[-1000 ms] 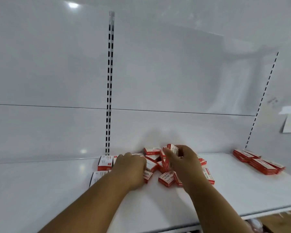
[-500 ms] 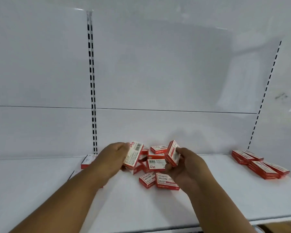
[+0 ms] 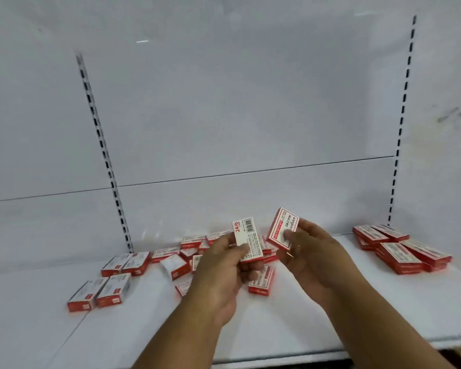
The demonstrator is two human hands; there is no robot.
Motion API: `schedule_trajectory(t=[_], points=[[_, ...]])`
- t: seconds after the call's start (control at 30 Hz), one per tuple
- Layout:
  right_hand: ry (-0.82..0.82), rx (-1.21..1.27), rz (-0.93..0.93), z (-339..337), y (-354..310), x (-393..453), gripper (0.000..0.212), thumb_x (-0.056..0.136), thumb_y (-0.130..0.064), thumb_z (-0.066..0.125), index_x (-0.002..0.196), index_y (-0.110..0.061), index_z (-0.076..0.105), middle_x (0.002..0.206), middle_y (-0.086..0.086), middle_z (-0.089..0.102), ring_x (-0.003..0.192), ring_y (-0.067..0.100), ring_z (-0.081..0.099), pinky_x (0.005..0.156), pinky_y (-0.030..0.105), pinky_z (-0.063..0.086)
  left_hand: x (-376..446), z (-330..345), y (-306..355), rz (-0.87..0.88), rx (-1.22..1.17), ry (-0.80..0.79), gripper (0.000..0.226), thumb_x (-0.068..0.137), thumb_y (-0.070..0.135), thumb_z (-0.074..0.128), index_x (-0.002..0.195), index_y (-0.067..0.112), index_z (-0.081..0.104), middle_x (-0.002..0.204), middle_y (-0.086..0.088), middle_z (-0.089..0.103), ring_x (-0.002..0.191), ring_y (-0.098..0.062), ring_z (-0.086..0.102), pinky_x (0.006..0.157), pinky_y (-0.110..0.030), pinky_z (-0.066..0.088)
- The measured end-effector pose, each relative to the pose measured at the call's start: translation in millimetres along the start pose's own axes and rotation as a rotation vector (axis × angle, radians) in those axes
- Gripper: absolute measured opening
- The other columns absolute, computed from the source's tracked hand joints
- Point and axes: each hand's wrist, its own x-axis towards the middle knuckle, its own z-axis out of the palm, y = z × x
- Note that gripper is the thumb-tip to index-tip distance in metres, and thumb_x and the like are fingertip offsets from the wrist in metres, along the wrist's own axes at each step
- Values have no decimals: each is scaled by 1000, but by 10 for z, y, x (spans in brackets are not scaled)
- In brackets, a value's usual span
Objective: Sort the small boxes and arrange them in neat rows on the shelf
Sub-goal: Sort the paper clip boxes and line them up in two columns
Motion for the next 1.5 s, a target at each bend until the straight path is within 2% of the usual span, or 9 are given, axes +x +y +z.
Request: schedule_trajectory(t=[0.13,0.33,0.43,0.6,0.73,0.93,1.17,1.33,1.5], points=[[104,-128,-127,-440,-446,-160,37,85,9,63,118,-8,60,101,15,74,84,29,72,70,37,56,73,577,-151,-26,-99,-9,32,101,9,50,116,32,65,101,-11,74,77,-25,69,59,-35,52],[291,-326,-213,-1102,-913,-454,48,84,21,52,120,-9,62,96,15,72,85,35,70,74,41,56,51,1424,-435,-253,-318,-358,30,74,11,72,103,7,63,67,-4,55,56,-11,45,47,-22,43],[346,-468,-211,-1417,-1151,-512,50,85,18,54,125,-10,59,102,16,73,93,36,71,87,49,56,-33,1787,-577,-304,-341,-299,14,82,9,67,96,6,64,68,-5,56,57,-12,44,54,-24,40],[442,-652,-178,-1817,-1445,-372,38,89,7,58,120,-15,61,87,8,76,77,25,75,72,44,60,77,2180,-718,-221,108,-121,26,93,37,63,89,15,75,79,-6,72,70,-16,50,63,-29,39],[407,-888,-126,-2041,-1741,-36,34,88,0,61,112,-23,59,81,5,73,66,20,73,69,47,60,273,2425,-765,-94,330,-135,20,98,22,57,96,12,74,68,-1,73,55,-11,58,56,-28,41],[293,-1080,-50,-2306,-1952,511,7,88,-11,63,90,-18,62,82,2,72,44,5,60,38,19,38,584,2655,-835,90,649,112,3,92,21,65,91,19,64,80,-1,73,62,-14,68,56,-30,53],[175,-1246,-66,-2331,-1904,1079,4,82,-15,68,80,-17,64,79,2,71,69,18,69,57,32,53,939,2822,-823,71,807,243,11,91,22,67,88,14,60,82,-5,72,59,-13,66,45,-24,48],[90,-1672,-141,-2360,-1825,1221,8,87,-23,60,81,-18,63,78,-2,67,74,15,64,68,33,57,1140,2843,-930,109,1245,287,22,85,37,64,76,18,57,76,1,66,72,-16,63,55,-27,39],[14,-1761,-216,-2362,-1868,1230,10,90,-23,55,96,-17,60,93,0,64,84,18,62,73,34,55,1156,2862,-967,147,1290,294,25,85,46,64,77,23,57,76,6,66,70,-12,63,58,-27,45]])
